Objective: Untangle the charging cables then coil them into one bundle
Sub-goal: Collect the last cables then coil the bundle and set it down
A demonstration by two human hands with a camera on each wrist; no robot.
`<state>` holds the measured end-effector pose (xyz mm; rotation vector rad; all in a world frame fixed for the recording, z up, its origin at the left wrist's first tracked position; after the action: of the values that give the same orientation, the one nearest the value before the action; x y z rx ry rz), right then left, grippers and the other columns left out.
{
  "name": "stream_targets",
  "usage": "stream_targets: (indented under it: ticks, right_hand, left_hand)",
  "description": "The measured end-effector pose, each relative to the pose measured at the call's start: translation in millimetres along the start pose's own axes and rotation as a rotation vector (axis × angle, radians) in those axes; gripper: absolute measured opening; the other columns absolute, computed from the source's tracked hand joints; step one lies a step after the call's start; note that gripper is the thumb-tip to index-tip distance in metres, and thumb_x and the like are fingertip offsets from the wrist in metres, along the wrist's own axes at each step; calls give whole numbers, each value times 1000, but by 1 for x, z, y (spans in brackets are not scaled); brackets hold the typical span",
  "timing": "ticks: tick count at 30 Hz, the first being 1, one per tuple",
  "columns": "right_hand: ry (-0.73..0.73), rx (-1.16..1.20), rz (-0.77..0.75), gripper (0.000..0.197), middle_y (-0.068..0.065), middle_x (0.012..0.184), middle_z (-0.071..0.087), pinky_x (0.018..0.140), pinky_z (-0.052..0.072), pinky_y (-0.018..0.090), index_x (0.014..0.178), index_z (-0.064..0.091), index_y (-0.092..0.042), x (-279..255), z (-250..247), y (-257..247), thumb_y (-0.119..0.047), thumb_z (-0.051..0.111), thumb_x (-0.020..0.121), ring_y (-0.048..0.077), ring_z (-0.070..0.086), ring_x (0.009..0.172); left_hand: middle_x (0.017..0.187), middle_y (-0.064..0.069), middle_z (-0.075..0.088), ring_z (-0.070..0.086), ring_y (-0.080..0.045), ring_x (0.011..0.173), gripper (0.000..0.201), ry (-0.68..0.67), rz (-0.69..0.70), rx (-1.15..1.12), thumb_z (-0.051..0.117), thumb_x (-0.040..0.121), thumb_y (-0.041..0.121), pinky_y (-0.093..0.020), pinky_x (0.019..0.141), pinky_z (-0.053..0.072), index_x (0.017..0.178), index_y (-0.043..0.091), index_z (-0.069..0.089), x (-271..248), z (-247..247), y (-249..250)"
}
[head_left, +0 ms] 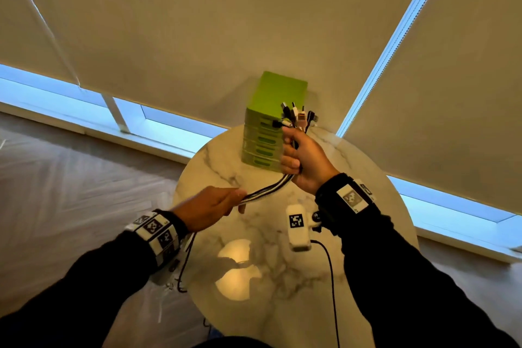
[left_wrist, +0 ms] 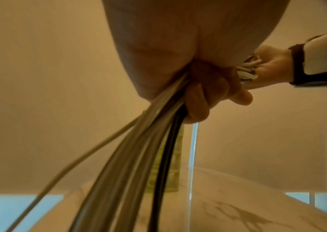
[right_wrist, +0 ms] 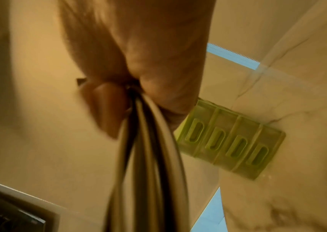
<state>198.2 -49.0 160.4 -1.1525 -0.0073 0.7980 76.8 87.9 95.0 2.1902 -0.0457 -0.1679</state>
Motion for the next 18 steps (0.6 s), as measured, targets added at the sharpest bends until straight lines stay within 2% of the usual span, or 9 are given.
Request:
stream_targets:
  ticks: [2, 4, 6, 7, 9, 12, 15, 17, 18]
  right_hand:
    - [-51, -147, 37, 36, 0, 45, 34, 37, 39, 22, 67, 41, -17, -6, 5, 3, -24, 46, 102, 18, 45, 37]
    - [-129, -271, 24, 35, 14, 63, 60, 63, 59, 35, 67, 43, -13, -12, 14, 7, -20, 46, 102, 32, 69, 67]
    - [-171, -367, 33, 34, 20, 96, 74, 91, 56, 47, 70, 49, -13, -14, 17, 16, -24, 47, 102, 36, 70, 101]
    - [-167, -402, 65, 31, 17, 107, 74, 96, 51, 51, 75, 55, -15, -13, 15, 23, -29, 48, 102, 35, 68, 109]
    - [-150, -416, 169, 20, 11, 118, 72, 93, 52, 51, 95, 63, -26, -12, 10, 40, -39, 50, 101, 34, 67, 107]
    - [-168, -394, 318, 20, 12, 119, 69, 69, 53, 40, 106, 63, -33, -18, 7, 69, -46, 49, 101, 36, 67, 85]
    - [-245, -354, 431, 46, 21, 117, 68, 73, 58, 44, 131, 55, -22, -26, 12, 95, -55, 45, 100, 44, 67, 89]
    - [-265, -393, 459, 60, 26, 112, 69, 69, 60, 39, 136, 49, -18, -27, 11, 103, -64, 39, 98, 42, 69, 88]
    - [-264, -428, 454, 62, 28, 106, 70, 67, 59, 37, 135, 49, -18, -27, 9, 104, -66, 35, 98, 39, 69, 84]
  left_hand:
    - [74, 9, 63, 58, -2, 72, 59, -41, 52, 179, 26, 91, 78, -24, 71, 44, 88, 38, 68, 1, -10, 8]
    - [74, 19, 65, 58, 4, 72, 55, -78, 90, 353, 30, 90, 77, -22, 71, 43, 88, 40, 70, 5, -13, 12]
    - [78, 22, 67, 58, 5, 71, 61, -87, 139, 508, 30, 88, 80, -22, 69, 43, 92, 38, 74, 11, -14, 19]
    - [83, 20, 71, 60, 2, 73, 67, -78, 170, 565, 27, 86, 83, -25, 69, 45, 94, 37, 75, 14, -14, 22]
    - [89, 14, 74, 63, -5, 76, 71, -53, 213, 635, 27, 83, 87, -31, 69, 49, 95, 37, 76, 19, -13, 26]
    - [95, 7, 76, 68, -14, 84, 54, -27, 225, 655, 44, 85, 78, -33, 70, 50, 103, 38, 75, 23, -8, 30]
    - [96, 1, 75, 69, -20, 84, 48, 4, 220, 614, 58, 86, 68, -30, 67, 45, 115, 31, 67, 25, -3, 30]
    - [84, 3, 70, 64, -16, 74, 47, 15, 177, 493, 65, 83, 64, -28, 65, 41, 113, 29, 58, 25, 0, 28]
    - [77, 6, 65, 59, -12, 67, 45, 39, 143, 383, 70, 79, 63, -27, 62, 39, 106, 31, 53, 24, -1, 26]
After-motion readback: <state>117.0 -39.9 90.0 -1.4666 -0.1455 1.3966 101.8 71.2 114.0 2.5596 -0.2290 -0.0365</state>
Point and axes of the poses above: each hand's wrist, its own x-axis towards the middle knuckle, its own z-axis out of the palm, y = z × x, the point moved 7 cm from there along x, towards the middle knuckle
